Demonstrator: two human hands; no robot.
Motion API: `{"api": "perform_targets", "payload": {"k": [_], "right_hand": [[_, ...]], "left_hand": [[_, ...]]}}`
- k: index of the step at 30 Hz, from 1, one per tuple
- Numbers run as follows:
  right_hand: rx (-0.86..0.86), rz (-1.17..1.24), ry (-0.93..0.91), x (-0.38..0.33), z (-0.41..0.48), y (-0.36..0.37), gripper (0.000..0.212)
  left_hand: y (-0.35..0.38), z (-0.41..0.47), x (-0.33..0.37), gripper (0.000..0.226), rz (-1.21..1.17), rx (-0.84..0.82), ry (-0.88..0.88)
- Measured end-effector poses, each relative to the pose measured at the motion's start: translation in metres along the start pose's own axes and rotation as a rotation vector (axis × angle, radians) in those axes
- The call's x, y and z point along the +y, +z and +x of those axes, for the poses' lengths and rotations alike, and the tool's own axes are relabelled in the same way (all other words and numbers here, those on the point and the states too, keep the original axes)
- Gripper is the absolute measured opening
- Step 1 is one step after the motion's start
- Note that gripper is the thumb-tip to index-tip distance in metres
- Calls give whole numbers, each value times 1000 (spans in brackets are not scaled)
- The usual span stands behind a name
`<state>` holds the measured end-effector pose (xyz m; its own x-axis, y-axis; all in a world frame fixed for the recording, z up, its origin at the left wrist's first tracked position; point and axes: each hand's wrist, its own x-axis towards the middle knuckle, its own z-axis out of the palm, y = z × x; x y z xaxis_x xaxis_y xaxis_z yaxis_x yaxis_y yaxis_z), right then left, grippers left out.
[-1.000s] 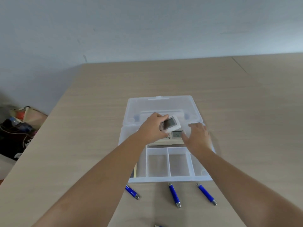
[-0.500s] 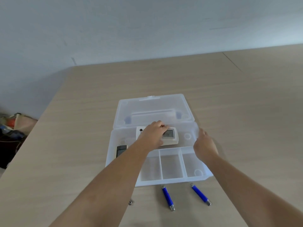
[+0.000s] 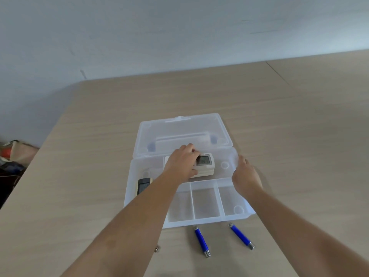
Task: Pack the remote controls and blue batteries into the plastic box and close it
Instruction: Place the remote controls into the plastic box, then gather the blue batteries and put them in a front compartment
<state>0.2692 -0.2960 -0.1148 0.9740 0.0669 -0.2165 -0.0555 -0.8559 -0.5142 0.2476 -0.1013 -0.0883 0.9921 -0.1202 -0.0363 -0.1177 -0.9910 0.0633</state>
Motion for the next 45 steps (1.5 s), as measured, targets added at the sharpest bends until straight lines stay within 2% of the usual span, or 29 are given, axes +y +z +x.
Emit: {"api": "perform_targets", "payload": {"k": [4,11,14,16,18,20,21,24,28,30,32,37,40,42,45], "right_hand": [[1,-9,3,2,1,0,62],[-11,-32,-11,1,-3,-7,55],[121,-153,-156,-7,-20,-15,52],[235,-59,-302,-17,-42,-19,38],[311,95,-441,-26,-73,-19,20],[254,188,-525,-27,-109,-14,9],[200,177,-577,-25,-128,-6,7],[75,-6,-731,-10,-172,24,3],[-159,-170,-437,2,-186,49,13],[-179,-250,-326,1,-183,52,24],[-163,-293,-287,1,-181,56,28],[-205,-294,-236,-4,-175,64,21],[-219,-285,-274,-14,-181,56,15],[-256,-238,-290,-18,-184,54,13],[-253,-19,-323,-11,-194,49,11]], "left_hand": [[-2,-3,0,51,-85,-26,-115],[-14,-15,8,50,-79,-43,-131],[-31,-46,2,32,-114,146,-93],[-38,-77,-2,20,-169,323,-86],[-38,-112,-4,16,-173,477,-139],[-29,-151,-2,23,-143,595,-205],[-23,-170,1,27,-133,601,-226],[9,-221,12,35,-150,502,-419],[37,-247,21,43,-266,48,-851],[43,-244,18,45,-350,-73,-947],[46,-238,16,45,-419,-108,-1017],[48,-227,15,32,-581,-156,-1092],[32,-228,18,22,-658,-120,-1039],[29,-230,15,27,-706,-150,-987],[32,-241,17,34,-875,-152,-882]]}}
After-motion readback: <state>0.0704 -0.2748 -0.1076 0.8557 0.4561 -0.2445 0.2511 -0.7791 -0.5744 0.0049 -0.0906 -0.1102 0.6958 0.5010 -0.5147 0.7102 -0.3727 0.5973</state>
